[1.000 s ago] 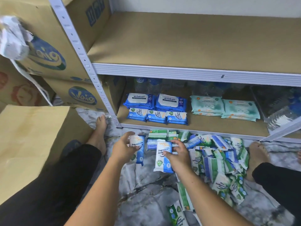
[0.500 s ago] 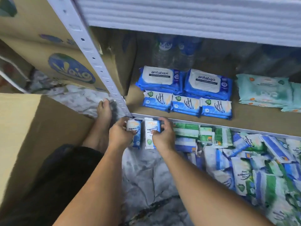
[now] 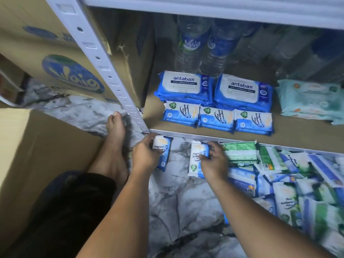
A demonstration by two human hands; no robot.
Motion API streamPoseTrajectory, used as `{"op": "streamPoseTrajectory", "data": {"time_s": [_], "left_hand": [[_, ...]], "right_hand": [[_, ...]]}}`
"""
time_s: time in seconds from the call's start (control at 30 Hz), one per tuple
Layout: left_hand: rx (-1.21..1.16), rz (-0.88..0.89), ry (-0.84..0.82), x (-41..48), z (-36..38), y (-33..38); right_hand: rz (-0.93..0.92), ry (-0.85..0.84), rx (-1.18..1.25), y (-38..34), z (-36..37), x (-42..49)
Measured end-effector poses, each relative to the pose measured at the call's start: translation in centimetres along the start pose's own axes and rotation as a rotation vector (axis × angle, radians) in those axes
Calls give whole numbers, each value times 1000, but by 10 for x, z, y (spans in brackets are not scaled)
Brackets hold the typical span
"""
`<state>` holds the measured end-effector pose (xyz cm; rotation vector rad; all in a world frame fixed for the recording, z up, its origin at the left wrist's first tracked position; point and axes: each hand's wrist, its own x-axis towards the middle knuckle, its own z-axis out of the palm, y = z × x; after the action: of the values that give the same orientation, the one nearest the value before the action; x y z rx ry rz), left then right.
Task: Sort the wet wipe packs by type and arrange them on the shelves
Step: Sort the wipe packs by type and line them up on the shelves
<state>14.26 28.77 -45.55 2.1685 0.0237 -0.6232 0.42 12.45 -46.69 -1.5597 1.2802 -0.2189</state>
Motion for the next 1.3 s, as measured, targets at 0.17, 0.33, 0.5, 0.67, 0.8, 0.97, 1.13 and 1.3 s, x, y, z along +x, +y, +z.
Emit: {"op": "streamPoseTrajectory", "data": {"time_s": [0.17,0.33,0.5,0.67,0.8,0.97,1.13,1.3], "left_hand": [[25,1,49,1,1,-2],[48,64,69,6,7,-9],[83,106,82,10,13,-18],[157,149,243,-11,17,-7],[214,240,227,-46,36,17],[193,316,-55,-104,65,41],[281,261,-241,-165,89,55],[323,295,-277,-211,104,67]], "right_hand": [[-27,-39,-38,-9,37,-6],[-101,44,-137,-7,47,-11],[-181,67,-217,-5,48,-15],[-238,152,-230,-3,35,-24],[-273,164,-202,3,-24,-51],[-263,230,-284,35,-133,-82],[-142,286,-296,57,-226,-96],[53,147,-307,56,-267,-102]]}}
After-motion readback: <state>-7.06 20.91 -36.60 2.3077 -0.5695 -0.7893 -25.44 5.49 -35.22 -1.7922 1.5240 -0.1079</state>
